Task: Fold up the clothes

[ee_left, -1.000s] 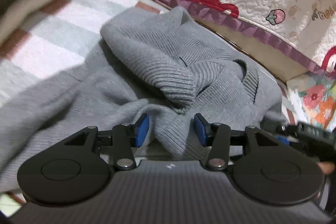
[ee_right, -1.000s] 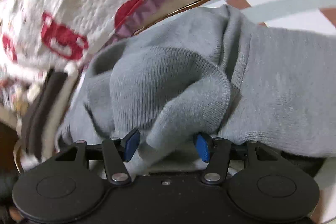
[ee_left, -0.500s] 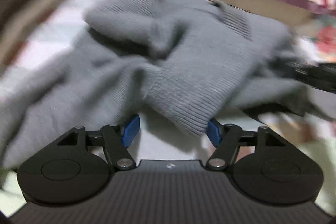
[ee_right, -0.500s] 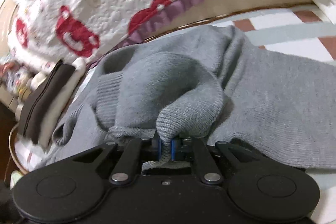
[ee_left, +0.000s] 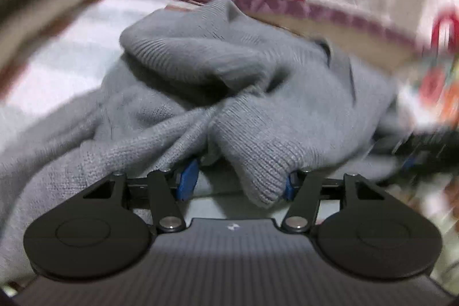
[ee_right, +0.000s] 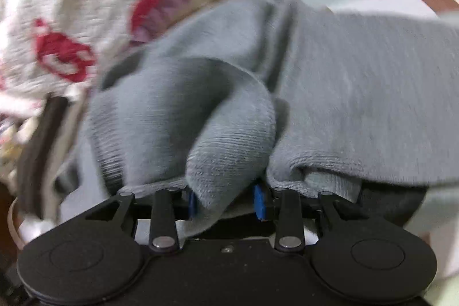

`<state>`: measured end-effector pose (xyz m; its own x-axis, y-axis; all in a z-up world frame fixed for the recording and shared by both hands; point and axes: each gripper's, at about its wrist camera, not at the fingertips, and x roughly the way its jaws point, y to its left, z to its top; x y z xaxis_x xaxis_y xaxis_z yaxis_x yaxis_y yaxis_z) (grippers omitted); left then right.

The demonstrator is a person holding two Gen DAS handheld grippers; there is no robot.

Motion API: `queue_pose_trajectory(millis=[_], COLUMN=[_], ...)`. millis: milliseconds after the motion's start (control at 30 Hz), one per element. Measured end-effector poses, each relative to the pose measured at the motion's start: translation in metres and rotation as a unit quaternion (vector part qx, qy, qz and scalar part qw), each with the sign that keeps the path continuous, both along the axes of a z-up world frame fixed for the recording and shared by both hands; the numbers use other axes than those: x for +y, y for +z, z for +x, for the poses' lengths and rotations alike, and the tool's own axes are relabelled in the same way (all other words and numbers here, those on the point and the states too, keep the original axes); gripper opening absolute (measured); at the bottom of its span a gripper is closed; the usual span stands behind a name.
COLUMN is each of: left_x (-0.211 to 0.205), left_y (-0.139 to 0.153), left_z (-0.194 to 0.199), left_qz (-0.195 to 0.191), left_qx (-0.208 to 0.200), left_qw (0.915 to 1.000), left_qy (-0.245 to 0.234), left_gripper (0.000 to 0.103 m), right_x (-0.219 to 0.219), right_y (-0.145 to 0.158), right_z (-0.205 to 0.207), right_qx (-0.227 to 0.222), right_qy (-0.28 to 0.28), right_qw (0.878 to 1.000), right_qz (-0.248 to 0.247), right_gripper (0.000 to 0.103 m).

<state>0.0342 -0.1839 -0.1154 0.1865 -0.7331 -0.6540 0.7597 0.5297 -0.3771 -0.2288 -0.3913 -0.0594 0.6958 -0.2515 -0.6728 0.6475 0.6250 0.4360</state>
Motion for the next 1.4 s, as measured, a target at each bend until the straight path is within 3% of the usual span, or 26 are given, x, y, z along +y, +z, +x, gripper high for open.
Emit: queue_pose_trajectory(millis=[33, 67, 133, 200, 233, 267, 433, 567, 767, 967, 1100, 1167, 1267, 1400], left_x=[0.001, 0.001, 0.003, 0.003, 0.001, -0.001, 0.003, 0.015, 0.015, 0.035, 0.062, 0.081, 0.115, 0.115], left_y=[-0.001, -0.003, -0.006, -0.007, -0.004, 0.002, 0.044, 0.054, 0.113, 0.15, 0.182, 0.208, 0.215, 0.184], left_z=[0.004, 0.008, 0.011, 0.0, -0.003, -0.006, -0.033, -0.062, -0.087, -0.11, -0.135, -0.146, -0.17, -0.182], left_qz=[-0.009, -0.018, -0.03, -0.024, -0.012, -0.002, -0.012, 0.019, 0.063, 0.058, 0.025, -0.006, -0.026, 0.012], left_qx=[0.01, 0.019, 0.022, -0.011, -0.023, -0.037, -0.139, -0.165, -0.206, -0.216, -0.249, -0.242, -0.191, -0.155], left_qw=[0.9999, 0.9997, 0.9993, 0.9995, 0.9991, 0.9984, 0.9887, 0.9852, 0.9761, 0.9746, 0.968, 0.97, 0.9803, 0.9861], left_qy=[0.0, -0.001, -0.003, -0.016, -0.032, -0.044, -0.054, -0.041, -0.029, -0.011, -0.017, -0.02, -0.041, -0.057], left_gripper=[0.057, 0.057, 0.055, 0.04, 0.02, 0.017, 0.013, 0.011, 0.009, 0.005, 0.005, 0.005, 0.005, 0.006], right_x=[0.002, 0.004, 0.009, 0.013, 0.015, 0.018, 0.047, 0.054, 0.071, 0.093, 0.108, 0.116, 0.127, 0.132], right_y=[0.003, 0.005, 0.01, 0.015, 0.018, 0.02, 0.03, 0.02, 0.045, 0.077, 0.097, 0.108, 0.123, 0.067], right_z=[0.001, 0.002, 0.003, 0.005, 0.006, 0.007, -0.014, -0.026, -0.053, -0.087, -0.11, -0.121, -0.138, -0.16], right_qx=[-0.001, -0.003, -0.006, -0.008, -0.01, -0.011, -0.035, -0.05, -0.076, -0.104, -0.122, -0.131, -0.145, -0.096], right_qy=[-0.001, -0.003, -0.005, -0.008, -0.009, -0.011, -0.007, -0.029, -0.027, -0.018, -0.013, -0.01, -0.006, -0.009], right_qw=[1.0, 1.0, 1.0, 1.0, 1.0, 1.0, 0.996, 0.995, 0.992, 0.987, 0.983, 0.98, 0.976, 0.991], right_qz=[-0.003, -0.006, -0.011, -0.017, -0.02, -0.023, -0.087, -0.076, -0.098, -0.123, -0.14, -0.148, -0.161, -0.093], right_gripper=[0.014, 0.008, 0.008, 0.008, 0.008, 0.008, 0.007, 0.007, 0.007, 0.007, 0.007, 0.007, 0.007, 0.007])
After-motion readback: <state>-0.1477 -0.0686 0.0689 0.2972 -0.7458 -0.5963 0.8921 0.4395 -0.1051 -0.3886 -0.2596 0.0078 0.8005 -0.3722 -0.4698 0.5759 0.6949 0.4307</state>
